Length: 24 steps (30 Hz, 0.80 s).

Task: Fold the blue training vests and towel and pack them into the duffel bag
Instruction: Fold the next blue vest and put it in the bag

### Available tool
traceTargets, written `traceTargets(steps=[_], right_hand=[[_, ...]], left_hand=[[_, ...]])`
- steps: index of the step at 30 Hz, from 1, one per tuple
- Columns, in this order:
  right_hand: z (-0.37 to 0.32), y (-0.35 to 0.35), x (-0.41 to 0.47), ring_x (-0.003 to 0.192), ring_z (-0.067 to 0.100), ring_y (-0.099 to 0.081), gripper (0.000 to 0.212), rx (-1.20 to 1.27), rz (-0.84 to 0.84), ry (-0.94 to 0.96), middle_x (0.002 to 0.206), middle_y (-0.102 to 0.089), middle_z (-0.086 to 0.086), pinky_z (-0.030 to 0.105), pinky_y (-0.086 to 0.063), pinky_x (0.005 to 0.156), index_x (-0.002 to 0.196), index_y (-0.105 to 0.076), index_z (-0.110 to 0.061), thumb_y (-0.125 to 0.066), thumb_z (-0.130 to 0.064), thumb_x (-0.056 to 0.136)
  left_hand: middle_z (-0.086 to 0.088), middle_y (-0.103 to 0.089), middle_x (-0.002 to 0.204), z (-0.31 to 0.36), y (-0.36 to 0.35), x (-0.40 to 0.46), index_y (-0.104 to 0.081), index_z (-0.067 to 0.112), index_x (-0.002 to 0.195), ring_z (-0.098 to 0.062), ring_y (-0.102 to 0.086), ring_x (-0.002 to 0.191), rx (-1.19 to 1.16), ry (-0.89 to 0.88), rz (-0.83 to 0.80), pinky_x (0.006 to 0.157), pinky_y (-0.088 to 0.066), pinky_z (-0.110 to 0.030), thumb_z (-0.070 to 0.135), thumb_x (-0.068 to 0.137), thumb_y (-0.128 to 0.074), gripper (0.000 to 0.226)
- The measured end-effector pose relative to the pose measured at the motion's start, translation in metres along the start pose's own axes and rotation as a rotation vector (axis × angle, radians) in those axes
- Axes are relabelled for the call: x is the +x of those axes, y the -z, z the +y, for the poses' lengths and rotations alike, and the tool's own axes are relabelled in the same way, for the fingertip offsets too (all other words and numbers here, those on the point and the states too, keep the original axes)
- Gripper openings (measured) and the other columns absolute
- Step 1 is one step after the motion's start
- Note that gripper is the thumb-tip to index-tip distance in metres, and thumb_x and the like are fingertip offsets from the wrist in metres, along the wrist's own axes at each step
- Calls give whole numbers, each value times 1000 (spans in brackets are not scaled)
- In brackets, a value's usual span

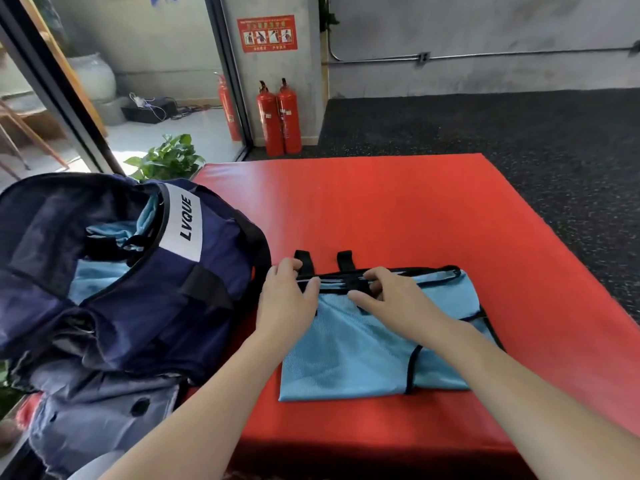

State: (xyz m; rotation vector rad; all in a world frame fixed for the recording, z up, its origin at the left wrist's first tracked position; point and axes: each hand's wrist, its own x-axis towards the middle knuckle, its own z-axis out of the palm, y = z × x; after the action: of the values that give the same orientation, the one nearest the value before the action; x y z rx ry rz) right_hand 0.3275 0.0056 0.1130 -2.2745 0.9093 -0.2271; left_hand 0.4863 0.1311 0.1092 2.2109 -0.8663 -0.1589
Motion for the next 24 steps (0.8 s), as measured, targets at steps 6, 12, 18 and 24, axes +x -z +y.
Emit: traceTargets(steps=[6,12,18,24], right_hand=[[-10,4,10,122,2,-51,77,265,39,102,136,-54,-19,24,-40,95,152,-30,-34,-64,-62,89],[10,12,15,75,-12,-60,80,-30,-123,154,150,-45,-15,22,-44,83,153,-26,-38,-71,-33,88],[36,28,32,106,2,-63,59,-131,-94,182,137,-58,-18,31,-49,97,141,-48,-36,-63,-13,89],[61,51,36,108,10,-62,18,-231,30,145,113,-70,-14,33,-48,98,113,-70,-30,-67,-29,95]], left_hand=[[7,-52,127,19,-1,-2,-48,20,137,-4,-58,104,-284,-59,39,92,-47,-27,40,98,-58,45],[9,-50,131,2,-18,8,-55,27,130,-14,-53,115,113,-224,-149,104,-33,-33,37,95,-64,37],[13,-62,101,-7,-11,30,-70,33,98,-13,-58,98,201,-276,-215,96,-40,-41,33,94,-64,7],[15,-62,95,-11,-5,44,-70,35,89,-11,-57,95,247,-312,-286,94,-41,-42,50,83,-73,16]])
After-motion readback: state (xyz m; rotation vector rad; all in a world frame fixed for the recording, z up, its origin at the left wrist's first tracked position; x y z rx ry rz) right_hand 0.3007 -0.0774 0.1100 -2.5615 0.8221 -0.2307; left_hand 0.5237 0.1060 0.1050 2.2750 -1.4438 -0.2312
